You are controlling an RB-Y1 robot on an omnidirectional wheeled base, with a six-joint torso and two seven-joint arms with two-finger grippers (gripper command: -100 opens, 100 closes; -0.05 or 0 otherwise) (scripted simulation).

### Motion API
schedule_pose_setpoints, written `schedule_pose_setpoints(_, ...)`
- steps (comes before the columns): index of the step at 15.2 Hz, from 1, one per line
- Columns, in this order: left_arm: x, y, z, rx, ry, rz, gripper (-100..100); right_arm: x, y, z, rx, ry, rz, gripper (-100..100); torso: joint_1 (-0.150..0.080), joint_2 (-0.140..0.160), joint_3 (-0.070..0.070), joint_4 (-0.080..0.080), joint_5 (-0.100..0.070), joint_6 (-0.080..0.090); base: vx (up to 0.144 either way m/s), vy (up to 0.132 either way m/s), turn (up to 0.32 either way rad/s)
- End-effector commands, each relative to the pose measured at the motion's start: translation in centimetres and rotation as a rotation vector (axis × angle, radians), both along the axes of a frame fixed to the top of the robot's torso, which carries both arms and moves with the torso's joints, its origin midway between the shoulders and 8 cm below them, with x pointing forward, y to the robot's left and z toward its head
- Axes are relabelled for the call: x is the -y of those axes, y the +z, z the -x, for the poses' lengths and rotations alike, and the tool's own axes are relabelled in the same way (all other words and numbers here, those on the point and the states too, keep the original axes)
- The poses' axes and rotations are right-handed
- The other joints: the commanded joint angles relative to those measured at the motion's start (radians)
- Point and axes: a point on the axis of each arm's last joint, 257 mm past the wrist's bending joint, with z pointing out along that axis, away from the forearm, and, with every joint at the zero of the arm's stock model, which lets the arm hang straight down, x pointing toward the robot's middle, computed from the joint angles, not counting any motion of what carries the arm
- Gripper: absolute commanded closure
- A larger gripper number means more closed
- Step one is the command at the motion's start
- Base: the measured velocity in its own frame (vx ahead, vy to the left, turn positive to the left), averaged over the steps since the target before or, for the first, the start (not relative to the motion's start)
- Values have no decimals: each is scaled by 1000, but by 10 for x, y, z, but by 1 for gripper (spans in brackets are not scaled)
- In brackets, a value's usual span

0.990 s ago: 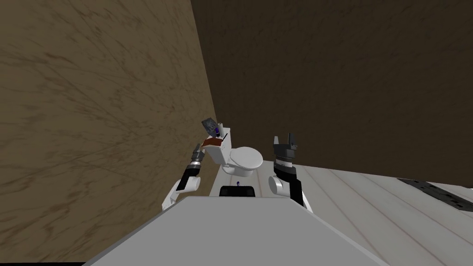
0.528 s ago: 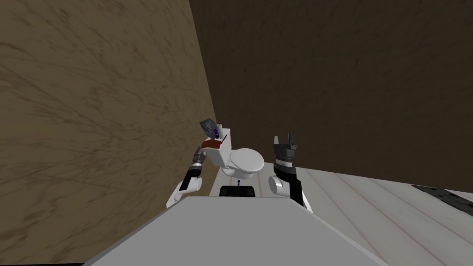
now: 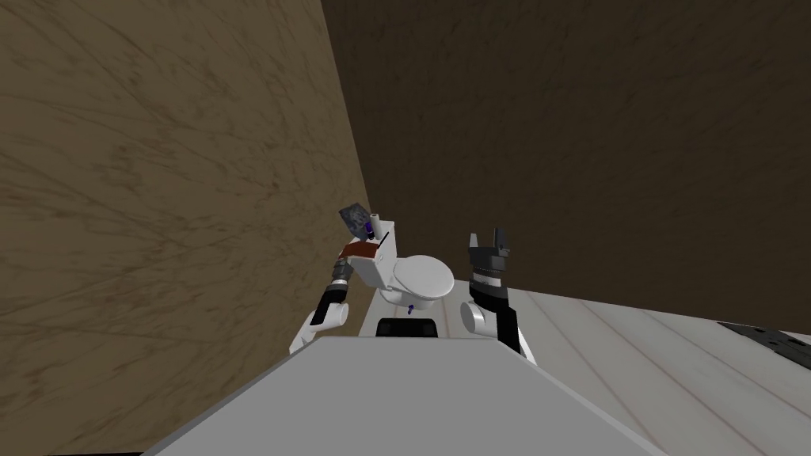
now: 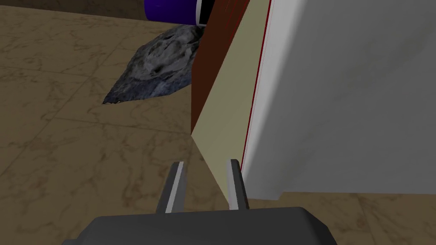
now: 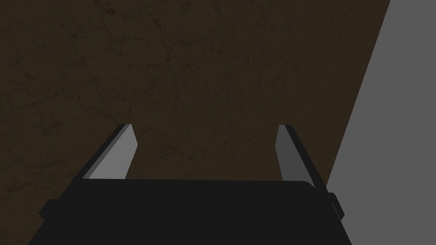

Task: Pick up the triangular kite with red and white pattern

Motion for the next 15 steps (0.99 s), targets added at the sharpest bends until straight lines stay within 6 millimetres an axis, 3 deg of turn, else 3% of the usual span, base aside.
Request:
schedule_pose_setpoints(1,0,0,0,0,0,0,100,0,0,0,0,0,0,0,0,0,0,0,0,0,0,0,0)
schedule_pose_setpoints(4,0,0,0,0,0,0,100,0,0,0,0,0,0,0,0,1,1,0,0,0,0,0,0)
schedule_pose_setpoints(5,9,-3,-2,10,-19,-4,-100,0,0,0,0,0,0,0,0,2,1,0,0,0,-12,54,-89)
schedule_pose_setpoints(15,43,-13,-7,47,-94,-13,-100,0,0,0,0,0,0,0,11,1,0,0,3,2,-43,130,-100)
